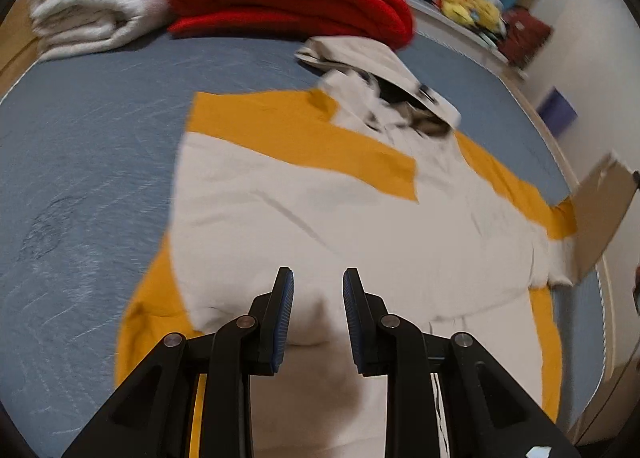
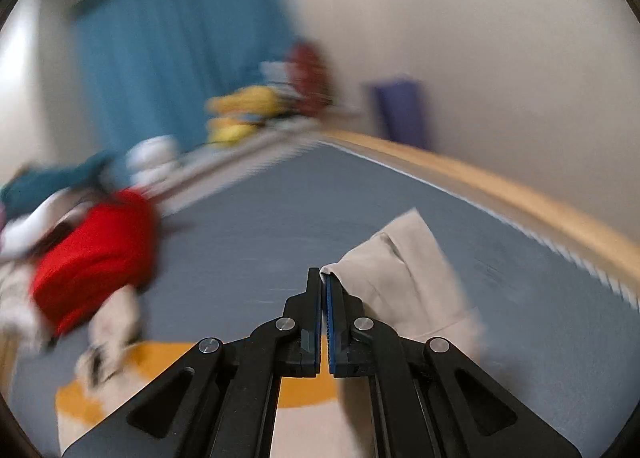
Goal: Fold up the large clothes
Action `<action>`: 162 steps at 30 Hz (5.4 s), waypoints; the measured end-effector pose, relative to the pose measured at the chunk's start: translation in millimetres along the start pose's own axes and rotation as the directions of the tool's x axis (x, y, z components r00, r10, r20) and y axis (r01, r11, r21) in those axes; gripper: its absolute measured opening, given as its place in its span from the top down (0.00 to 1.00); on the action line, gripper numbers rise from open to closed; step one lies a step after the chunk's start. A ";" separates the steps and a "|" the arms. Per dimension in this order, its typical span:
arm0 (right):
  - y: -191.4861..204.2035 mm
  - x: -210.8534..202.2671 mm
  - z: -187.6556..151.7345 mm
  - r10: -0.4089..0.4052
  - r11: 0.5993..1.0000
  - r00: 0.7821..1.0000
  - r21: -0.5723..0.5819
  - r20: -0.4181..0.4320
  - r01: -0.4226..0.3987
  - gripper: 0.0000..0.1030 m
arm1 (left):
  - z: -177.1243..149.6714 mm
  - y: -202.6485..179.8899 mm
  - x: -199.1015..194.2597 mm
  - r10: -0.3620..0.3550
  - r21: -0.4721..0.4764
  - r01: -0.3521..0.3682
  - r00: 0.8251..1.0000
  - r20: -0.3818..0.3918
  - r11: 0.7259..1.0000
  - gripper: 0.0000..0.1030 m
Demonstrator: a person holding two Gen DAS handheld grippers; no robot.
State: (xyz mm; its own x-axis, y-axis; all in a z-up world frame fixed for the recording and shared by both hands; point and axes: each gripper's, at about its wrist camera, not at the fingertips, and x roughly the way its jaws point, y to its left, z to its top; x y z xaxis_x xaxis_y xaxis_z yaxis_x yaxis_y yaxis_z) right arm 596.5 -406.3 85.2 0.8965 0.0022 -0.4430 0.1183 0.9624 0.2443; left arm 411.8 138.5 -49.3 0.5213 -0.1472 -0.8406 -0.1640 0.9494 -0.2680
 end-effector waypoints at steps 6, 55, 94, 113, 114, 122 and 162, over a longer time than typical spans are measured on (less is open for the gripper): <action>215.9 -22.3 -51.4 0.281 0.938 0.947 -0.163 -0.159 -0.305 0.98 | 12.6 43.9 -32.9 -0.026 -0.113 0.031 0.999 0.044 0.993 0.78; 84.8 45.5 -224.5 0.199 0.939 0.712 0.338 -0.673 0.057 0.96 | -55.5 -129.1 104.4 0.004 0.350 0.016 0.998 -0.056 0.937 0.57; 87.8 14.6 -187.6 -0.049 0.955 0.827 0.217 -0.560 0.203 0.76 | -13.4 62.7 30.0 -0.087 -0.359 0.051 0.993 -0.083 0.932 0.98; 54.7 50.2 -208.2 0.012 0.915 0.756 0.313 -0.655 0.256 0.71 | -9.0 71.0 66.0 -0.022 -0.294 -0.037 0.981 -0.195 0.955 0.94; 61.4 44.7 -201.7 -0.008 0.927 0.776 0.287 -0.631 0.243 0.71 | -9.7 74.2 67.7 -0.009 -0.299 -0.053 0.979 -0.203 0.953 0.94; 98.2 48.5 -184.0 0.092 0.974 0.819 0.223 -0.567 0.045 0.70 | 1.1 62.1 53.5 -0.002 -0.259 -0.034 0.991 -0.137 0.965 0.94; 159.1 -50.2 -133.1 -0.006 0.953 0.935 -0.284 -0.354 -0.102 0.67 | 13.6 -58.9 -38.7 0.005 0.261 -0.053 0.983 0.184 0.964 0.86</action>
State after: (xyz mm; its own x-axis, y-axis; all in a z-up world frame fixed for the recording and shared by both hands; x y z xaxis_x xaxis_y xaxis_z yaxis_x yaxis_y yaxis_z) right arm 513.4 -217.1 31.5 0.6865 0.0925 -0.7212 -0.0995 0.9945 0.0329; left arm 412.7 92.1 5.4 0.6655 -0.0894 -0.7411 0.0325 0.9953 -0.0909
